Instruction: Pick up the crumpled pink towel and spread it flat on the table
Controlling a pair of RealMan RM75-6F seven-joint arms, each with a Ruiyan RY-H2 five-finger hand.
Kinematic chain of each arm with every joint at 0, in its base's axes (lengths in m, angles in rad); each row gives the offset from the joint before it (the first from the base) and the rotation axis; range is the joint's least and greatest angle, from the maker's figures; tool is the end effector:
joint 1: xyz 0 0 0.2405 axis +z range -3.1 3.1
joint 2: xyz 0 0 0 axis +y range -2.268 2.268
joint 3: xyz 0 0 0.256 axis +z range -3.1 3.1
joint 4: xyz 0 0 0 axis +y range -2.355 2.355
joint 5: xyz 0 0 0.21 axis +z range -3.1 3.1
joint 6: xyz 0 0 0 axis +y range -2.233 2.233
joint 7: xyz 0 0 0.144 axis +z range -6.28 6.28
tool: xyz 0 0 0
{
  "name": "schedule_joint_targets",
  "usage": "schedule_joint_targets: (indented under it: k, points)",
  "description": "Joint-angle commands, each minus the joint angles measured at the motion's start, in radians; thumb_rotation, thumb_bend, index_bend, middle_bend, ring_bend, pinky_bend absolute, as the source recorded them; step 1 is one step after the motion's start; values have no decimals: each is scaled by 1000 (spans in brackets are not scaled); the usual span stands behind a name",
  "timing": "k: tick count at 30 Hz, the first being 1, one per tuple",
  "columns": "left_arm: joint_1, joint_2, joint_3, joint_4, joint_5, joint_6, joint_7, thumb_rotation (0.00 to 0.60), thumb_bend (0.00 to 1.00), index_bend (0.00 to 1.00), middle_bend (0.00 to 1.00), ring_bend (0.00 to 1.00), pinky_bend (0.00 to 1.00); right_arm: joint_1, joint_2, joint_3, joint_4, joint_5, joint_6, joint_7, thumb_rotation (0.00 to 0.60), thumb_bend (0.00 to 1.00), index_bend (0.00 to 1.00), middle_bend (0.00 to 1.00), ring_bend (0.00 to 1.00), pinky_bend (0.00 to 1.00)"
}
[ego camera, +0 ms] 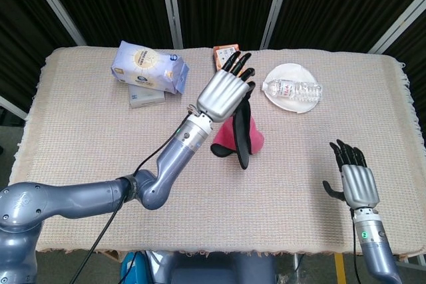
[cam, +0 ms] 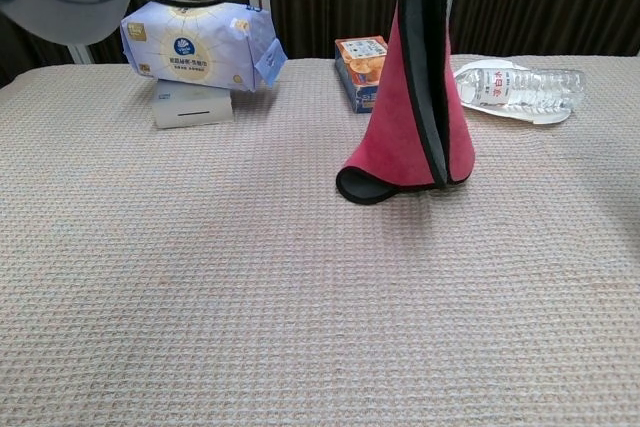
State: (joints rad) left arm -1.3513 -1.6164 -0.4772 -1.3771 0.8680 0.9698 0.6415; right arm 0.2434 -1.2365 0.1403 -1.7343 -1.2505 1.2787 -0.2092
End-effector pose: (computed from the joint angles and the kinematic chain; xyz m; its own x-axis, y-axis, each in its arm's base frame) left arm 0.1178 0.4135 0.0238 0.4123 -0.1614 0.8966 0.6749 -0.6071 -0.4196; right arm -0.2712 -0.2377 0.1037 0.3178 -0.1249 0.9399 -0.9459 0.0275 0.3234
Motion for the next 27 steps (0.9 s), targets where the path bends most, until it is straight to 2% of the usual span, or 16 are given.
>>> schedule_joint_targets:
  k: [1,5,11,18,27]
  points:
    - [-46,-15,-43,34,13,12,-13,600,500,569,253,0,19,1,0,1,4,1,-1,6,600,308,0,0,0,0]
    - [-110,-32,-85,91,39,12,-33,600,500,568,255,0,19,3,4,5,10,1,1,14,600,308,0,0,0,0]
    - [-177,-42,-91,169,104,-4,-65,600,499,567,259,0,19,3,14,13,17,12,1,34,600,308,0,0,0,0]
    - [-187,-51,-38,210,176,-9,-112,600,485,564,263,0,19,3,19,12,27,14,-1,49,600,307,0,0,0,0]
    - [-137,-41,34,219,219,-18,-175,600,483,561,263,0,19,5,14,5,23,11,-2,42,600,308,0,0,0,0]
